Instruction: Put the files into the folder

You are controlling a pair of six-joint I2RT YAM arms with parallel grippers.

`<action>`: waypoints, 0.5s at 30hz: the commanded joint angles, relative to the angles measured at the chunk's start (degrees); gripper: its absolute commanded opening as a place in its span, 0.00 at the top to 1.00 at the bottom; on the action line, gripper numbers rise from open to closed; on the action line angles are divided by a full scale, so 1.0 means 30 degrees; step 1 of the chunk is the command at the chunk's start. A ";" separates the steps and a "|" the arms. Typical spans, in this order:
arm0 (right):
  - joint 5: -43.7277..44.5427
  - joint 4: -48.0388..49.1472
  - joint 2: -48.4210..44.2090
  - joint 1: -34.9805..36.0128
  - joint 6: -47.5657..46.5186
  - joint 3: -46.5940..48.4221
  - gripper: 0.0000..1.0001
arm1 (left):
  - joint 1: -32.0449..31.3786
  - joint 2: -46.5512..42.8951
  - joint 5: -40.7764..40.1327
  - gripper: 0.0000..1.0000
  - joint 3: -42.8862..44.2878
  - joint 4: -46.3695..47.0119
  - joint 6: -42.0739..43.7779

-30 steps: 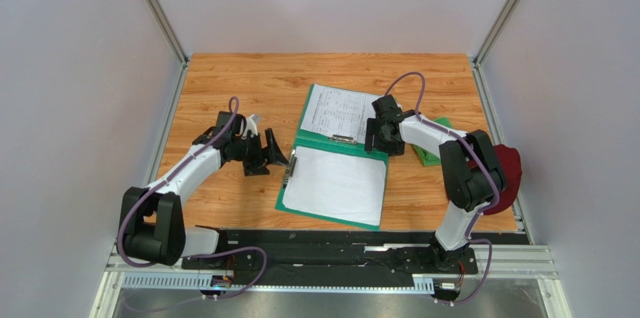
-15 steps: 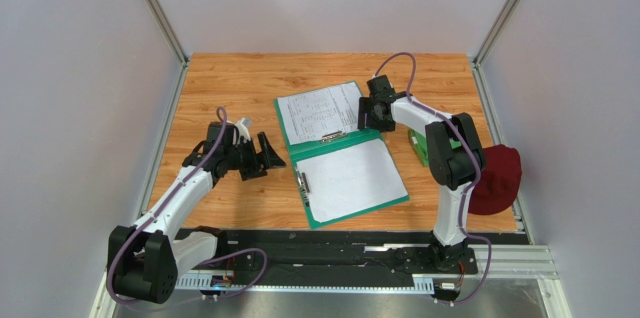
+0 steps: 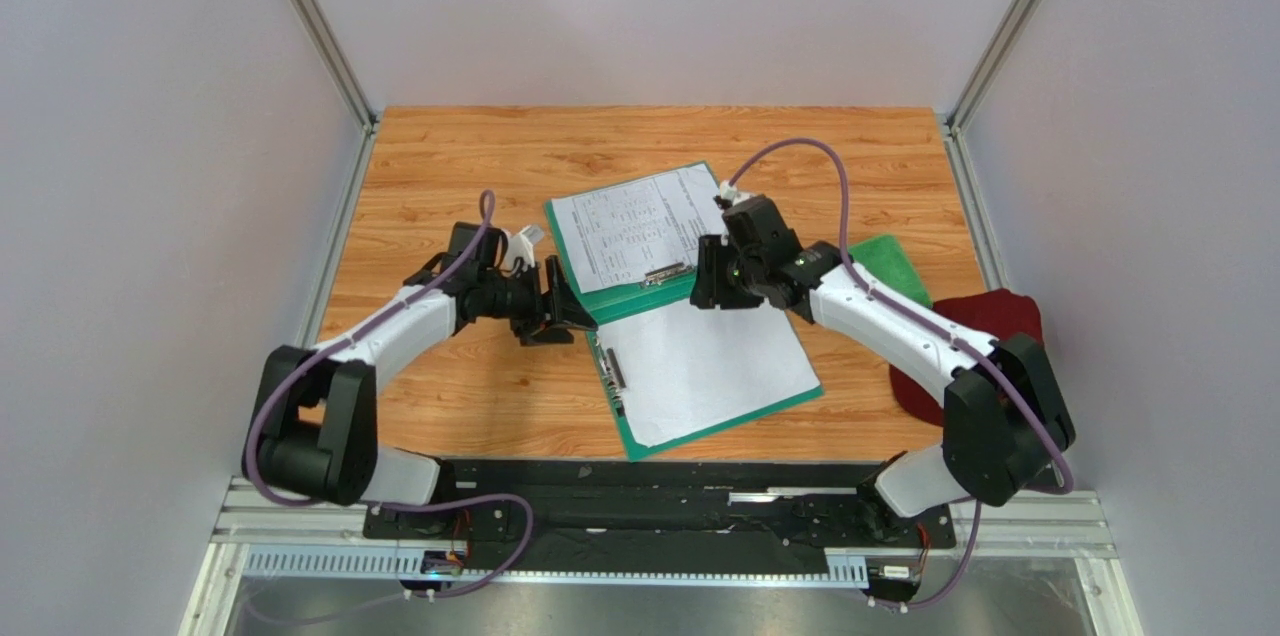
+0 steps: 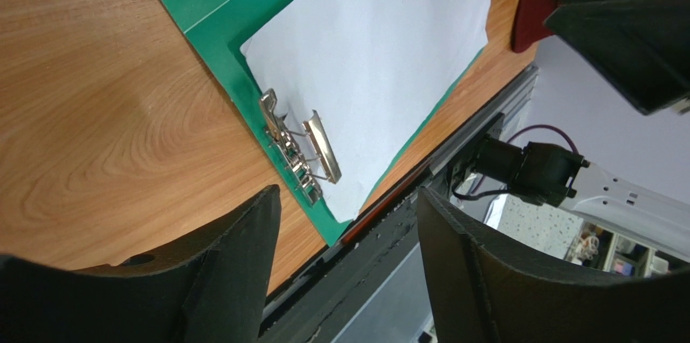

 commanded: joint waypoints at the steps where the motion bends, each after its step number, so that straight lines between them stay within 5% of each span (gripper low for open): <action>1: -0.5358 0.3918 0.0269 0.0296 0.2926 -0.2922 0.79 | -0.0137 0.2130 0.0876 0.31 0.0824 0.2277 -0.0034; 3: -0.5160 0.3454 0.1118 0.0764 0.2666 -0.2779 1.00 | -0.0137 0.3040 0.0818 0.32 0.1116 0.2715 -0.0182; 15: -0.2406 0.4125 0.4547 0.3432 0.2252 -0.2983 1.00 | -0.0195 0.4886 0.0758 0.34 0.1411 0.4679 -0.1529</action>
